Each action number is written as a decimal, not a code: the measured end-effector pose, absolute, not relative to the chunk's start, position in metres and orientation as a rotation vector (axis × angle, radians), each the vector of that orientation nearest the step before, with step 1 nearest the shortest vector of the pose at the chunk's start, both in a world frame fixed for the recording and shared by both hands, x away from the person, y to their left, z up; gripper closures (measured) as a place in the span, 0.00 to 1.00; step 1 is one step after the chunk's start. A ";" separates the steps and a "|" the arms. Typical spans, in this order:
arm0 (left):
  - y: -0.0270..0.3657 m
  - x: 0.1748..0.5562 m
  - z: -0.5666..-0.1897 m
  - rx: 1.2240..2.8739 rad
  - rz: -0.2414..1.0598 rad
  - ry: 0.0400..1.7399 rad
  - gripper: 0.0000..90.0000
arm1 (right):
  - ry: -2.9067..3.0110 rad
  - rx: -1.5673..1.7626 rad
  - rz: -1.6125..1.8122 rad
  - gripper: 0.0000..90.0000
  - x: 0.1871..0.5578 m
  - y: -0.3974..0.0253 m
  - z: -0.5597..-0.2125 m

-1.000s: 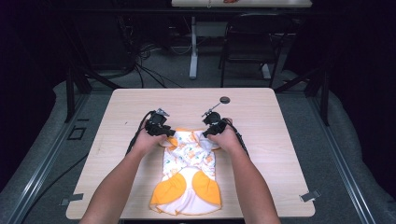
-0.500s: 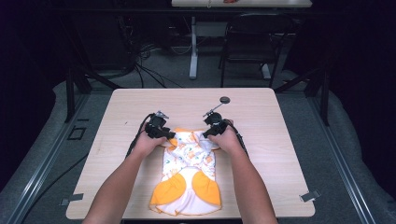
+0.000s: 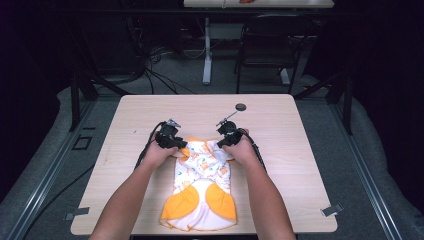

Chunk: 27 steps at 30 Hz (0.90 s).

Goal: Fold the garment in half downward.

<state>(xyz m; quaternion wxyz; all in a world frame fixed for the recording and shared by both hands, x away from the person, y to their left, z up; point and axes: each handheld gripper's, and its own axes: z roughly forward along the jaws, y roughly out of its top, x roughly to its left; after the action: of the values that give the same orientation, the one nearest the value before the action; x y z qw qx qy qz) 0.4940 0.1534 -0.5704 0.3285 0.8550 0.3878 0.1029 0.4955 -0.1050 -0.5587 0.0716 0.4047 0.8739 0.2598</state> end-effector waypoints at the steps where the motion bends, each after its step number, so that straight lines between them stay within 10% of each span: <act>1: 0.153 0.494 -0.570 2.241 0.262 1.017 0.76 | 2.625 1.222 0.789 0.93 0.496 -0.105 -0.559; 8: 0.151 0.493 -0.570 2.243 0.237 1.020 0.94 | 2.627 1.233 0.800 0.95 0.496 -0.108 -0.559; 27: 0.154 0.491 -0.541 2.244 0.243 0.974 1.00 | 2.611 1.128 0.864 0.96 0.487 -0.112 -0.535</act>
<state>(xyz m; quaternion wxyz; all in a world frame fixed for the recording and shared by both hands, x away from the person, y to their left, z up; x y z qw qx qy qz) 0.4914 0.1538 -0.5413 0.3351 0.8601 0.3732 0.0930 0.4875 -0.1120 -0.5345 0.0841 0.3782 0.8752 0.2896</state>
